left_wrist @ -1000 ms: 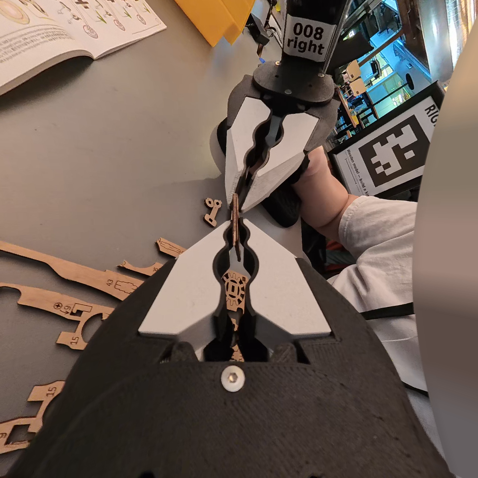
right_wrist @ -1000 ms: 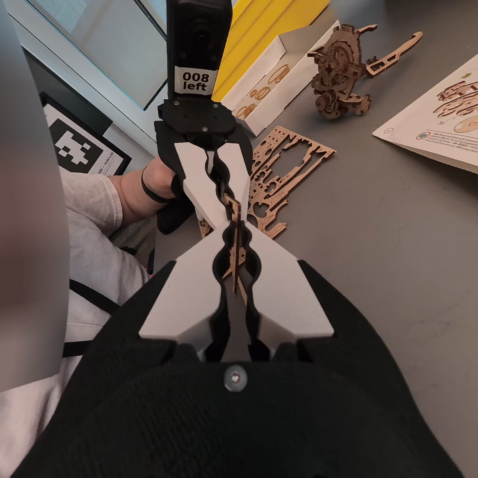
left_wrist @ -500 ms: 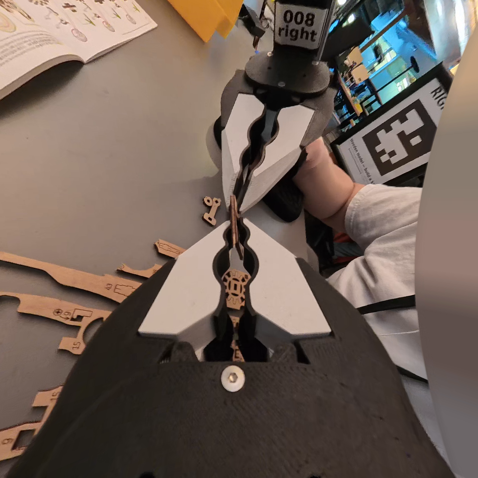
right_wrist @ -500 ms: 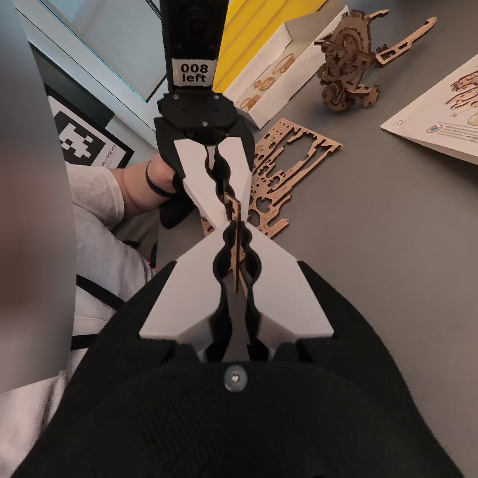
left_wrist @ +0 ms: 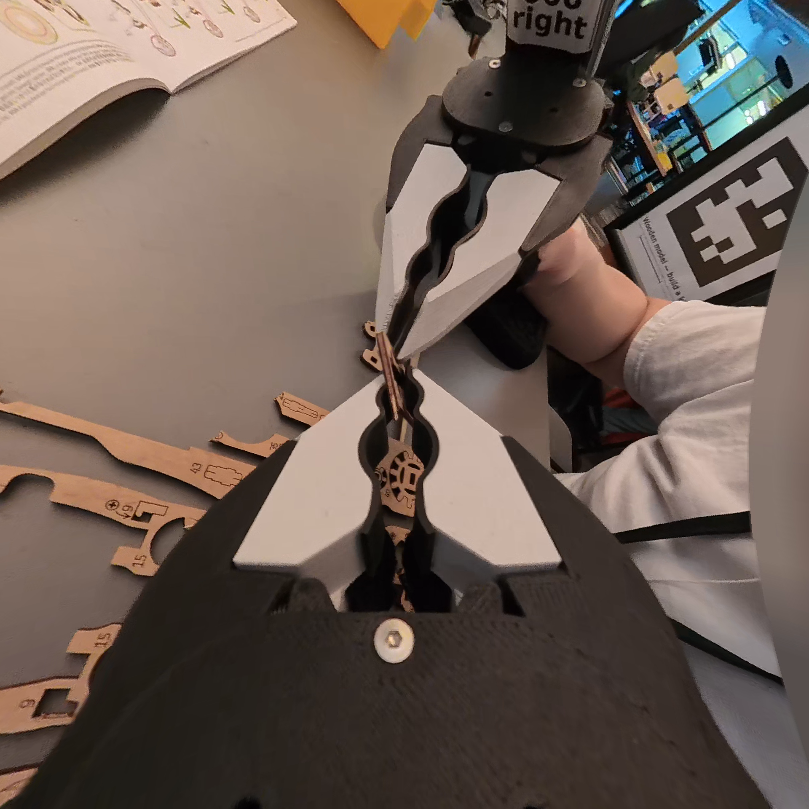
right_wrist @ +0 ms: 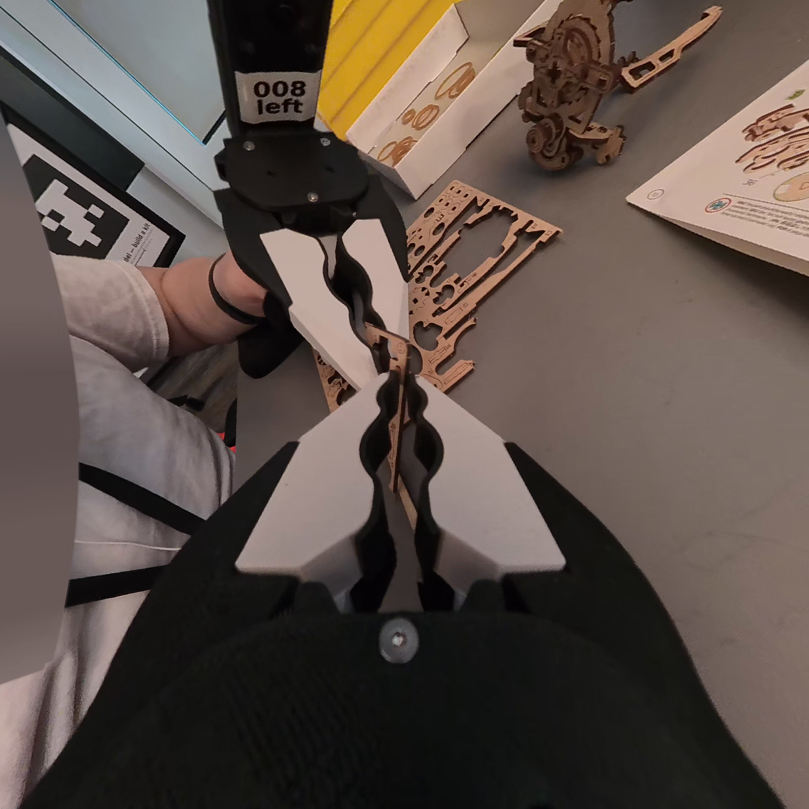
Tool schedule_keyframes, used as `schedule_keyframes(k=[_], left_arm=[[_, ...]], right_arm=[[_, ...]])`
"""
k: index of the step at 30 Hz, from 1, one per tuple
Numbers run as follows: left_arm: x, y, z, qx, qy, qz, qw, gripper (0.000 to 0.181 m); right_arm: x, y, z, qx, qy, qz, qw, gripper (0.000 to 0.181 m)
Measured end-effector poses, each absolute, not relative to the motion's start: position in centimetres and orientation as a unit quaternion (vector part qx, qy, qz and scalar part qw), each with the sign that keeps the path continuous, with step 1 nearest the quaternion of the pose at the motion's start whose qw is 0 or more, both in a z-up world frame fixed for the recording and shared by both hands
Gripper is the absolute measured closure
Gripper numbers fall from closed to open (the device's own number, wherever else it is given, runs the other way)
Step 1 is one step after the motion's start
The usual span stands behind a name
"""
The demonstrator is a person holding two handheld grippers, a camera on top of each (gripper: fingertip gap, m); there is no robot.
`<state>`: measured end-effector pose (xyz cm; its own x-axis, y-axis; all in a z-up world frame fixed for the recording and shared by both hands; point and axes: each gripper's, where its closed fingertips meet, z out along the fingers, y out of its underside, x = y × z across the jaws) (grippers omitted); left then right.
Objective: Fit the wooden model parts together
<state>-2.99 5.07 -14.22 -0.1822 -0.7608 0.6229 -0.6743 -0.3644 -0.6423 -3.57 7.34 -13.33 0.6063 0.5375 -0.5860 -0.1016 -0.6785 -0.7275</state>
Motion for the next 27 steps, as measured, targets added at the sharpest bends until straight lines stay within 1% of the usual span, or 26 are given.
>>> schedule_keyframes(k=[11, 13, 16, 27], left_arm=[[-2.7, 5.4, -15.0, -0.660, 0.539, -0.522, 0.039, 0.179], [-2.6, 5.5, -14.2, -0.649, 0.535, -0.540, 0.035, 0.181], [-2.6, 5.2, -13.2, -0.633, 0.530, -0.563, 0.027, 0.181], [-2.7, 5.1, -13.2, -0.629, 0.535, -0.564, 0.026, 0.181]], right_arm=[[-3.3, 7.8, -14.2, -0.830, -0.125, 0.392, 0.377, 0.180], [-3.2, 7.7, -13.1, -0.807, -0.126, 0.420, 0.396, 0.180], [-3.2, 7.4, -12.0, -0.778, -0.107, 0.486, 0.384, 0.180], [-3.3, 7.3, -12.0, -0.775, -0.108, 0.497, 0.375, 0.180]])
